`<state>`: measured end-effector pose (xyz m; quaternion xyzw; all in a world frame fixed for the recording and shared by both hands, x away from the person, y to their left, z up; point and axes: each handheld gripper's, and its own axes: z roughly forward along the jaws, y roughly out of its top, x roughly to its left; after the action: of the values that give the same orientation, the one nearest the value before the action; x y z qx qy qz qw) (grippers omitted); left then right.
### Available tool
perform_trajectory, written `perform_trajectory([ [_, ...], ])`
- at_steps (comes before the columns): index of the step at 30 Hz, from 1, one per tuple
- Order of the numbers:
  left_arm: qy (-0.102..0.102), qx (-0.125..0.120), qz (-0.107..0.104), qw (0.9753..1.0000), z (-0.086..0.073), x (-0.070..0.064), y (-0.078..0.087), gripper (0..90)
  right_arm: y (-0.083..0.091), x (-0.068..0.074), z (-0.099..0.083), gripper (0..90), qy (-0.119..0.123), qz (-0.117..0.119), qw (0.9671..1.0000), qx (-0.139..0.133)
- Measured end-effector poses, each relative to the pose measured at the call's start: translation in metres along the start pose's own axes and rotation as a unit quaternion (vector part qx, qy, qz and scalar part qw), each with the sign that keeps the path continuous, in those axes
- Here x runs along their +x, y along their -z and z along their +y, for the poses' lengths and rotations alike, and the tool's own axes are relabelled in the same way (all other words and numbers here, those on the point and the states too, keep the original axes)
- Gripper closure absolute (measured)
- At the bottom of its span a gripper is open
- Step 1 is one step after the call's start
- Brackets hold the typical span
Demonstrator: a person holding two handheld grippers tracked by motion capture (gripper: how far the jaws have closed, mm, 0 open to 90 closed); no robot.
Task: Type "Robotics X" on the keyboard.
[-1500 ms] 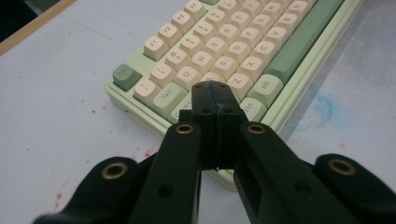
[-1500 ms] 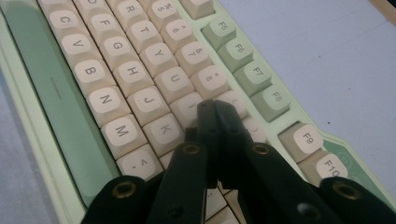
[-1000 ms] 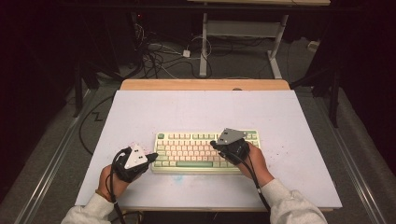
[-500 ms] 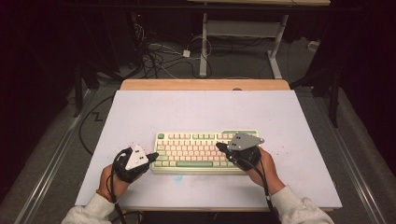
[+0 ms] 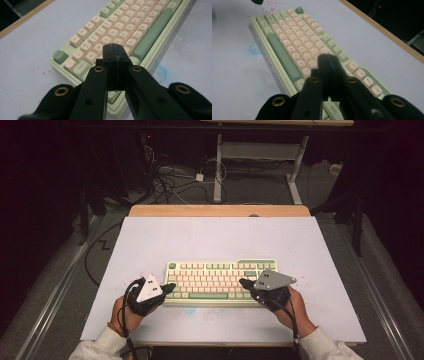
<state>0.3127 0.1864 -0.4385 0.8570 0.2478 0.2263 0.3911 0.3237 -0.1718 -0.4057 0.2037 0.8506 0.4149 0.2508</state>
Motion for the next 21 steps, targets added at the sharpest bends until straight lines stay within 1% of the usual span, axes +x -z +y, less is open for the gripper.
perform_trajectory([
  [3, -0.008, 0.001, -0.011, 0.9999, 0.007, -0.004, -0.006, 88.0, 0.006, -0.001, -0.003, 90.0, -0.003, 0.000, 1.0000, -0.003],
  [8, -0.019, -0.005, -0.028, 0.9994, 0.024, -0.010, -0.019, 88.0, 0.012, -0.002, -0.008, 90.0, -0.004, -0.001, 1.0000, 0.002],
  [10, -0.024, -0.001, -0.036, 0.9991, 0.031, -0.013, -0.027, 88.0, 0.013, -0.002, -0.010, 90.0, -0.007, 0.000, 1.0000, 0.005],
  [15, -0.033, 0.010, -0.050, 0.9981, 0.040, -0.018, -0.041, 88.0, 0.017, -0.003, -0.014, 90.0, -0.011, 0.000, 0.9999, 0.008],
  [18, -0.037, 0.014, -0.059, 0.9975, 0.046, -0.020, -0.050, 87.9, 0.019, -0.004, -0.017, 90.0, -0.010, -0.004, 0.9999, 0.012],
  [21, -0.041, 0.017, -0.067, 0.9968, 0.050, -0.022, -0.056, 87.9, 0.020, -0.005, -0.018, 90.0, -0.014, -0.004, 0.9998, 0.013],
])
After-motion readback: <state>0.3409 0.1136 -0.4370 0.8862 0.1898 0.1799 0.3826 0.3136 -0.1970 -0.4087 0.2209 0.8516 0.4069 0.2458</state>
